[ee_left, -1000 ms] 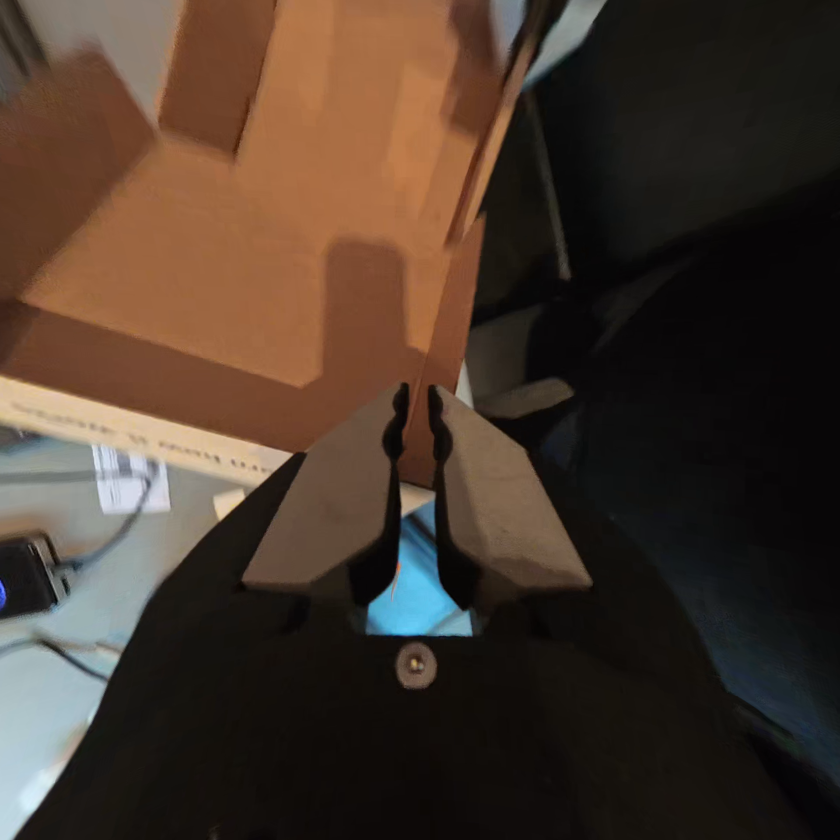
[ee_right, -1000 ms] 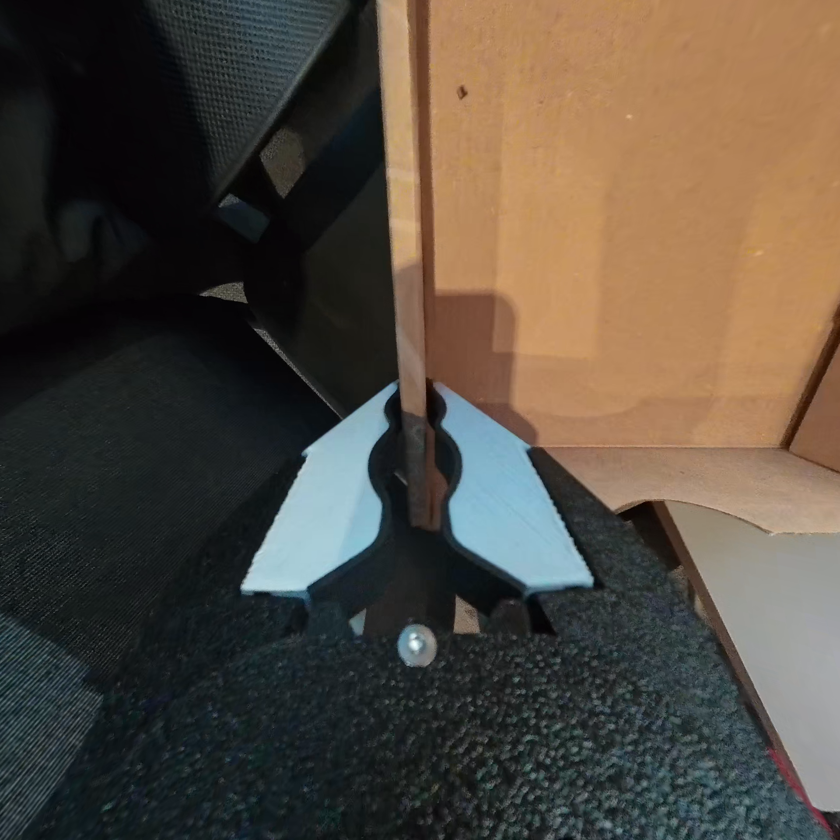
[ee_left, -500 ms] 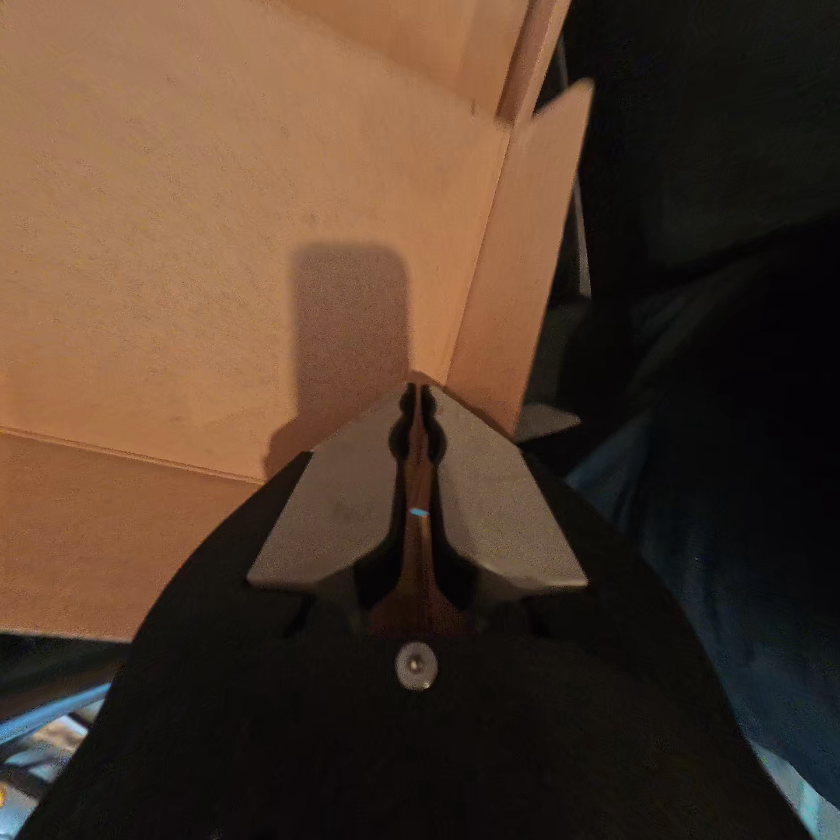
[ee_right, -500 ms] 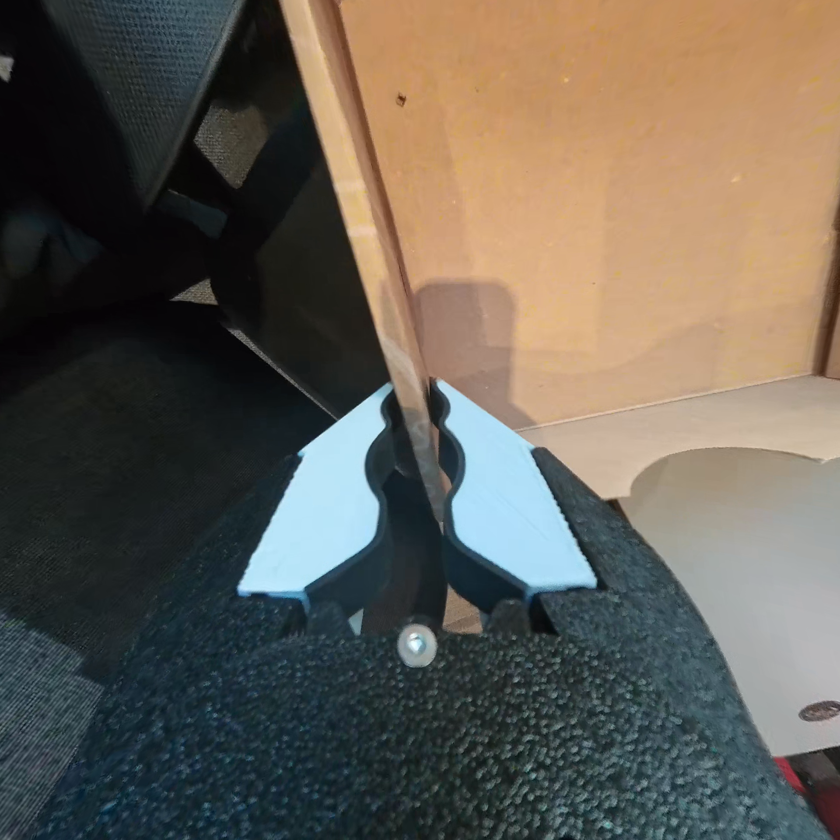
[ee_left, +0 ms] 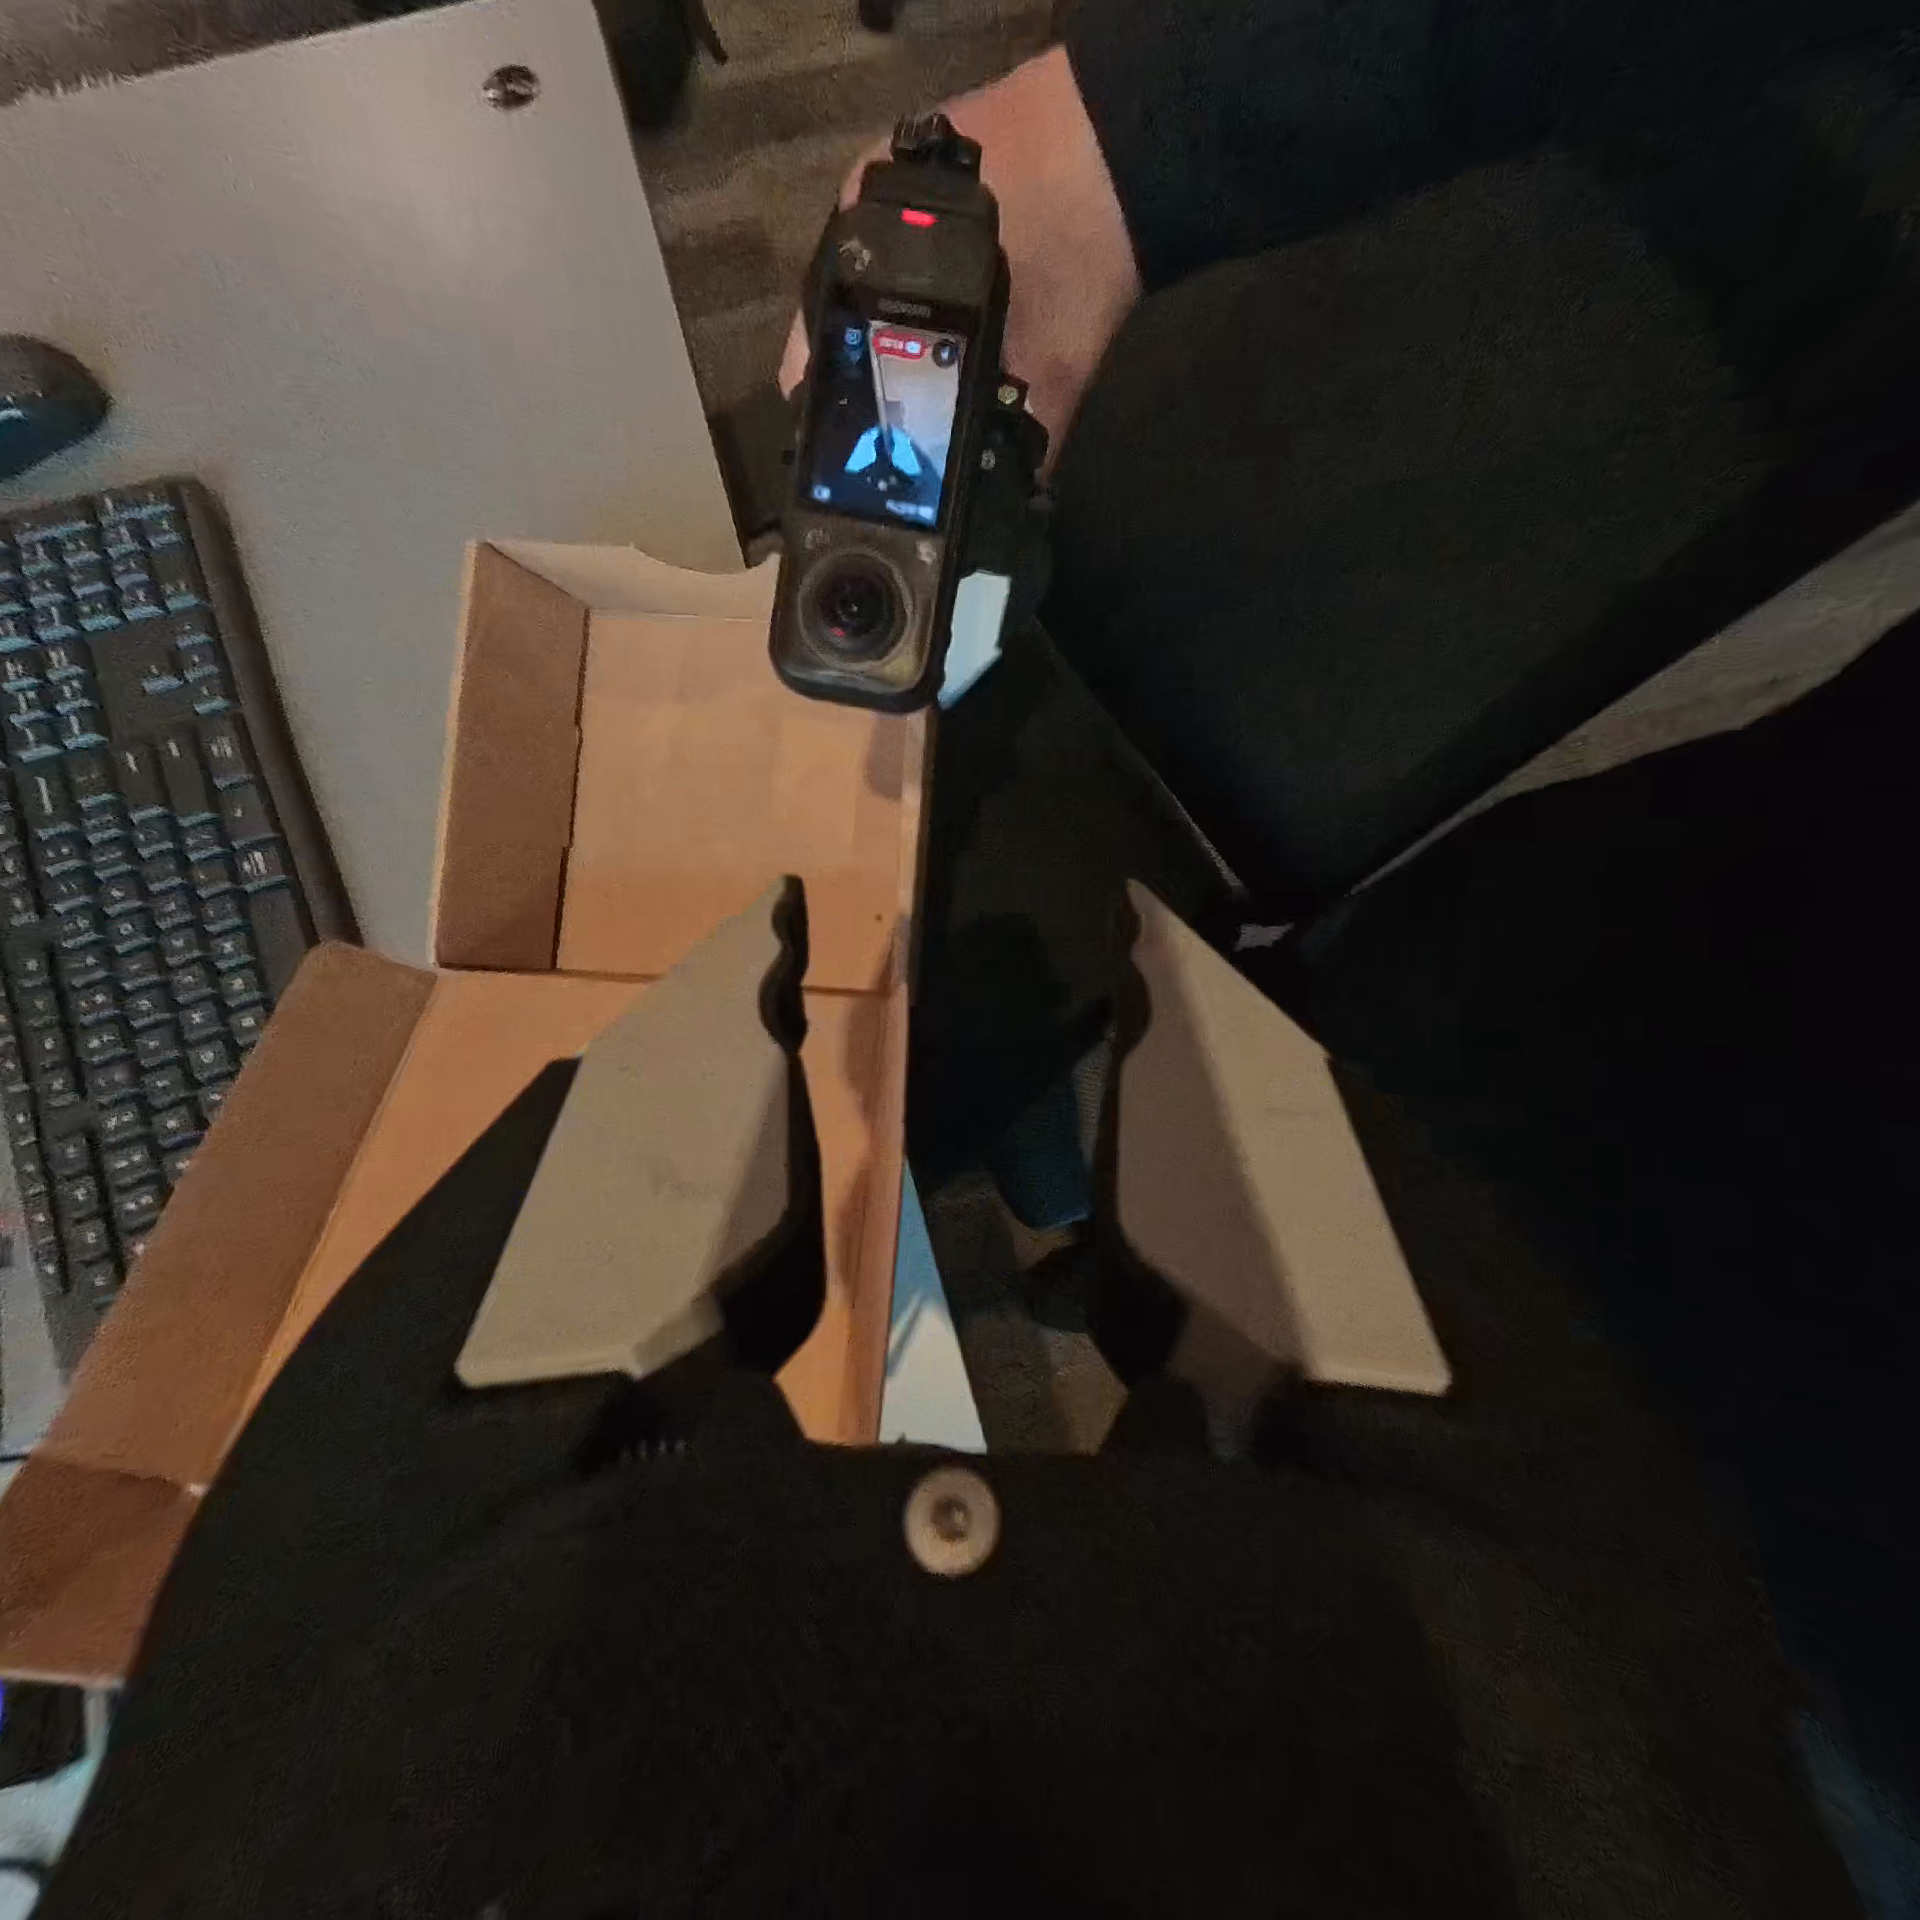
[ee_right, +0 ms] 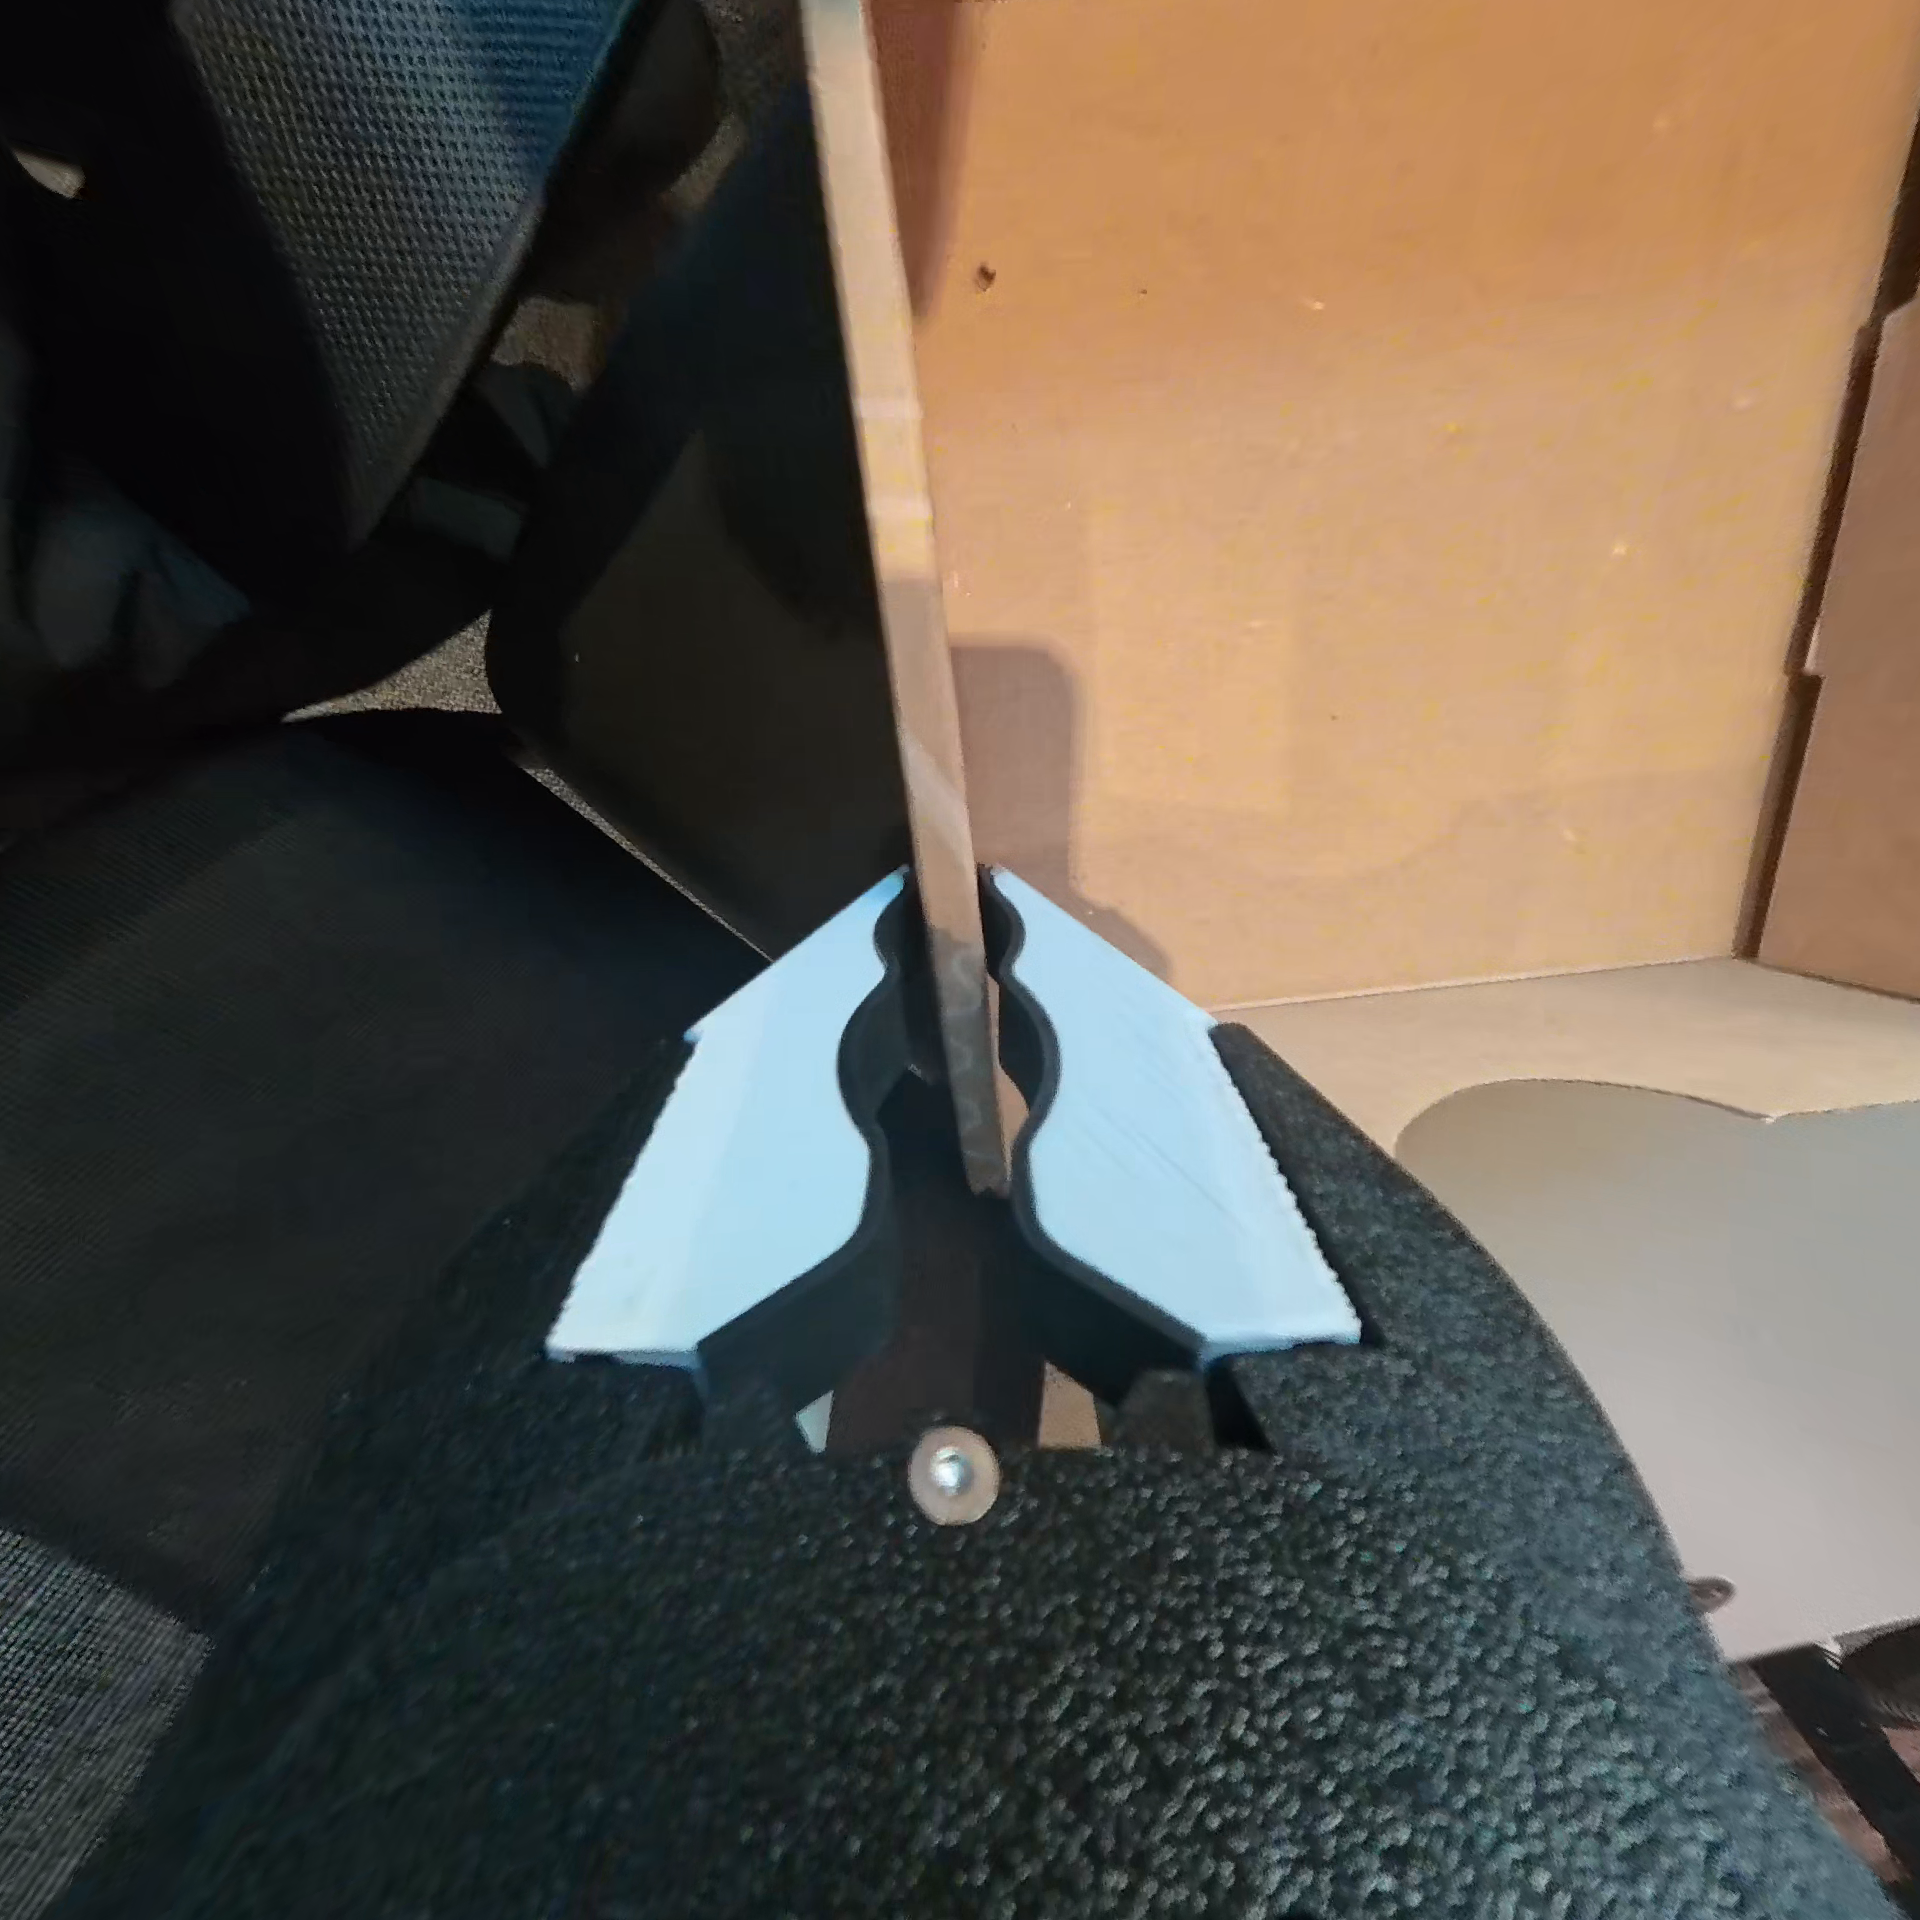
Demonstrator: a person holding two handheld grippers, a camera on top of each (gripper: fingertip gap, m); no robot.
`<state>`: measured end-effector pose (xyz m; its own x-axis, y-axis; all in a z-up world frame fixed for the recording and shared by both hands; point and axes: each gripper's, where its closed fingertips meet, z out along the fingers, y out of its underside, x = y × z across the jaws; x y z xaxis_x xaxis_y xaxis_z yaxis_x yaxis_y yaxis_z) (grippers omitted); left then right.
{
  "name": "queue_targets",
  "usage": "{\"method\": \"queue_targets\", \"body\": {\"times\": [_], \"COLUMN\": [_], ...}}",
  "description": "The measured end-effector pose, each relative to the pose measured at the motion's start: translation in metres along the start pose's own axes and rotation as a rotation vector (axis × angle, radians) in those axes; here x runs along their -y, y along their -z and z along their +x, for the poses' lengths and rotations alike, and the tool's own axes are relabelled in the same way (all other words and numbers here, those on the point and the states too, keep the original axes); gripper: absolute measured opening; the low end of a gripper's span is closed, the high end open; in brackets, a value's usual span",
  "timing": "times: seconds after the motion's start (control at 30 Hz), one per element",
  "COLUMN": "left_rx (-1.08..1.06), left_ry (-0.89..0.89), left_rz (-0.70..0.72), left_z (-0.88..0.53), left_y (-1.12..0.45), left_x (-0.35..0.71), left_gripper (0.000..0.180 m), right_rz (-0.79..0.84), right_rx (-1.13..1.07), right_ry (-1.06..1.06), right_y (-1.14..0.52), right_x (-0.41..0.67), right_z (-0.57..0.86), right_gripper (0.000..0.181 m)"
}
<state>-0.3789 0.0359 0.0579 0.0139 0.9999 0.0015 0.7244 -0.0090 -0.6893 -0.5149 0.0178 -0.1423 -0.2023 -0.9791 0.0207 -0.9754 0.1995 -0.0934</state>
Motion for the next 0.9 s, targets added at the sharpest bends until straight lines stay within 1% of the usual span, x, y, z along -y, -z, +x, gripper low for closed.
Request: {"method": "queue_targets", "body": {"times": [0.07, 0.17, 0.3, 0.37, 0.43, 0.47, 0.53, 0.57, 0.6, 0.63, 0.7, 0.77, 0.83, 0.9], "left_rx": [-0.017, -0.132, -0.149, -0.164, -0.236, -0.271, -0.272, -0.278, -0.283, -0.280, -0.258, -0.232, -0.234, -0.251], "left_ry": [-0.044, -0.025, -0.070, -0.115, -0.090, -0.055, -0.045, -0.044, -0.042, -0.053, -0.094, -0.116, -0.121, -0.101], "left_rz": [-0.086, -0.288, -0.436, -0.450, -0.459, -0.433, -0.402, -0.407, -0.427, -0.441, -0.460, -0.489, -0.489, -0.502], "left_z": [-0.006, -0.013, -0.031, -0.030, -0.023, -0.018, -0.020, -0.021, -0.020, -0.021, -0.024, -0.028, -0.028, -0.028], "left_y": [-0.029, -0.083, -0.125, -0.135, -0.143, -0.147, -0.151, -0.152, -0.152, -0.153, -0.156, -0.160, -0.162, -0.168], "left_x": [-0.011, -0.062, -0.117, -0.127, -0.135, -0.133, -0.130, -0.130, -0.132, -0.132, -0.130, -0.123, -0.111, -0.102], "left_gripper": [0.055, 0.053, 0.049, 0.046, 0.051, 0.043, 0.027, 0.024, 0.026, 0.024, 0.022, 0.021, 0.019, 0.027], "right_rz": [0.008, 0.012, 0.005, 0.019, 0.027, 0.021, 0.039, 0.065, 0.089, 0.113, 0.227, 0.386, 0.471, 0.549], "right_rx": [0.002, 0.007, 0.031, 0.047, 0.060, 0.053, 0.031, 0.031, 0.025, 0.009, -0.007, -0.023, -0.071, -0.088], "right_ry": [-0.023, -0.080, -0.126, -0.169, -0.220, -0.241, -0.287, -0.319, -0.356, -0.397, -0.533, -0.638, -0.707, -0.784], "right_y": [-0.001, -0.004, -0.011, -0.012, -0.012, -0.011, -0.008, -0.005, -0.003, 0.002, 0.016, 0.037, 0.054, 0.070], "right_x": [0.003, 0.006, 0.010, 0.015, 0.018, 0.018, 0.017, 0.019, 0.019, 0.019, 0.025, 0.036, 0.035, 0.032], "right_z": [-0.003, -0.005, -0.013, -0.015, -0.014, -0.011, -0.008, -0.007, -0.005, -0.002, 0.008, 0.016, 0.021, 0.020], "right_gripper": [0.009, 0.009, 0.009, 0.010, 0.013, 0.014, 0.018, 0.018, 0.021, 0.025, 0.045, 0.049, 0.060, 0.072]}}
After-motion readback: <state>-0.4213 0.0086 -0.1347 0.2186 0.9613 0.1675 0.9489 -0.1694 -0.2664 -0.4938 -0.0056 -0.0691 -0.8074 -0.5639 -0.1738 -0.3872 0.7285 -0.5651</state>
